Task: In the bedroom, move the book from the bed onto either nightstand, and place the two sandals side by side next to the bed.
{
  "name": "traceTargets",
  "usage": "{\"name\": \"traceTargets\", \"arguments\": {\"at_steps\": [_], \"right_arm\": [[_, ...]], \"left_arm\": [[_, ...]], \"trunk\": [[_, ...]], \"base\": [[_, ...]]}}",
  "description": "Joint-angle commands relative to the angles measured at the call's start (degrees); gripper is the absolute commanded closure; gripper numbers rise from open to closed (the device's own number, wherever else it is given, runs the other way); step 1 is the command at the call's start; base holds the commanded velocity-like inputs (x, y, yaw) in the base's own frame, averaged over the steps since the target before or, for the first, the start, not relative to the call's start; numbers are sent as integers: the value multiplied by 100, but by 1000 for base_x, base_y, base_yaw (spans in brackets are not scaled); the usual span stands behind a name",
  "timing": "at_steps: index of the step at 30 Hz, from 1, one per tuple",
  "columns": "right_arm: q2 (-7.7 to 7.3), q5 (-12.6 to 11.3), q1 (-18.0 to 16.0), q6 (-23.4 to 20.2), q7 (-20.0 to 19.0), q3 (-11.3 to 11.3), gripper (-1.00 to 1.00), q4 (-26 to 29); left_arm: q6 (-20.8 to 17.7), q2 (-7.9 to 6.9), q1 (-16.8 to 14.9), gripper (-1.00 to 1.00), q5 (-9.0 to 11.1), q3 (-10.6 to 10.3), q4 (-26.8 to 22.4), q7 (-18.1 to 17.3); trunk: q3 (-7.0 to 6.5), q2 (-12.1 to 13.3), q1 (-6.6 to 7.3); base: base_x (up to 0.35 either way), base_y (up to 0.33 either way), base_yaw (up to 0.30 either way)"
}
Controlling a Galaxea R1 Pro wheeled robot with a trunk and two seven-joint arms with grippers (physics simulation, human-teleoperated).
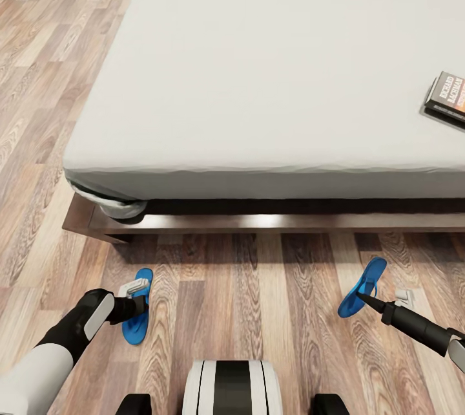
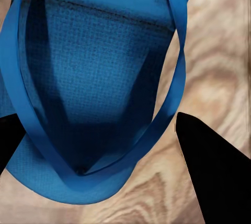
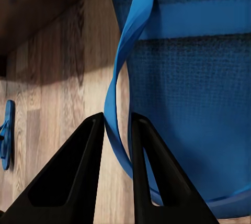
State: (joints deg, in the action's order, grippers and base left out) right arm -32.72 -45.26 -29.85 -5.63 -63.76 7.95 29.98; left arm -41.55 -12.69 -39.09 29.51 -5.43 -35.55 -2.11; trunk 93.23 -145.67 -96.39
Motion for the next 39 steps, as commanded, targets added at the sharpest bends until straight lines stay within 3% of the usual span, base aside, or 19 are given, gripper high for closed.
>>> {"name": "traceTargets", "arguments": {"at_steps": [1,39], "right_arm": [[-6,-61,-4,-61,-13,30,100,-1],[-6,-61,-4,-61,-14,29,100,-1]], "left_arm": [[-16,-6,-2,100,-29,-20,-5,-26],[-20,-23,-2,100,-24,-11,-5,-26]], "trunk": [[3,-1,0],[3,-1,0]], "base": [[49,0,0],[23,6,0]]}}
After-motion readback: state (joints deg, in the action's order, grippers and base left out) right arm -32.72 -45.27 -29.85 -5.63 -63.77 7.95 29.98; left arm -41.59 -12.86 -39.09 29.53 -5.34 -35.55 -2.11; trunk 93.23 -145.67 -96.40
